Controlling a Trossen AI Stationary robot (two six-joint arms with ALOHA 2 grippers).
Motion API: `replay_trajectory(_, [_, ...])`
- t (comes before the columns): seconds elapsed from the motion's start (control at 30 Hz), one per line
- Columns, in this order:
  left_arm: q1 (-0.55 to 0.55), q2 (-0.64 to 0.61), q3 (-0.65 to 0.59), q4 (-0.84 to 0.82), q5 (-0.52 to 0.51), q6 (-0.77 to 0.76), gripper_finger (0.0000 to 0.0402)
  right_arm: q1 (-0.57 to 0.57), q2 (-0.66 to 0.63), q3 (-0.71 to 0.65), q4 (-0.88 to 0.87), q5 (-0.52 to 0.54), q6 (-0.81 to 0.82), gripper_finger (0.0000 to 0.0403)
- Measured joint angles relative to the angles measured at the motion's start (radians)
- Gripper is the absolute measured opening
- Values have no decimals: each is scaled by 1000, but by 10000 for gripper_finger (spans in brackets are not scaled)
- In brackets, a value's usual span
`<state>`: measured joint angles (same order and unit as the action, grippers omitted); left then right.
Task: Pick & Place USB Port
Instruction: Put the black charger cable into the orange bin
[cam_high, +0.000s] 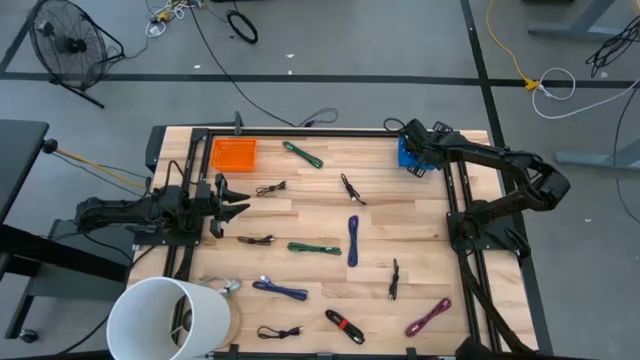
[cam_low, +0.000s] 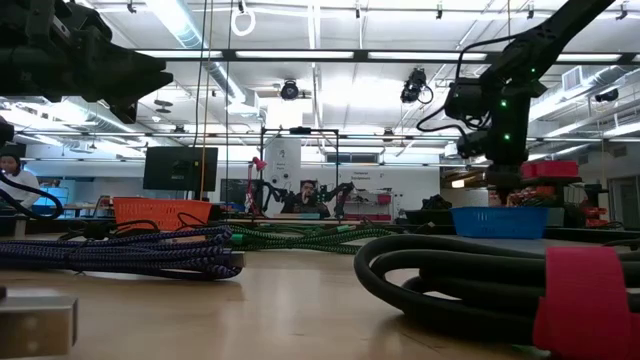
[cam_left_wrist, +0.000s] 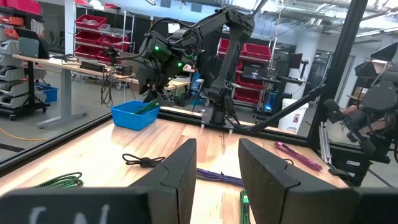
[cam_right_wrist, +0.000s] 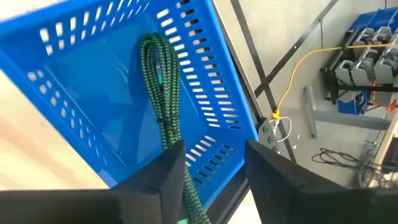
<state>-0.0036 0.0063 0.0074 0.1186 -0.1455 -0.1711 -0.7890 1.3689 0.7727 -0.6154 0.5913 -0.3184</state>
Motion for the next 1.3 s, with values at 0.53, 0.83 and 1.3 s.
replay_trajectory(0.53, [0,0,0,0,0,-1,124,146,-2,0,-65,-71,157,169])
replay_trajectory(0.83, [0,0,0,0,0,-1,124,265,-4,0,-49,-365,301,169])
replay_trajectory(1.3, [0,0,0,0,0,-2,124,507,31,0,365,-655,527,169])
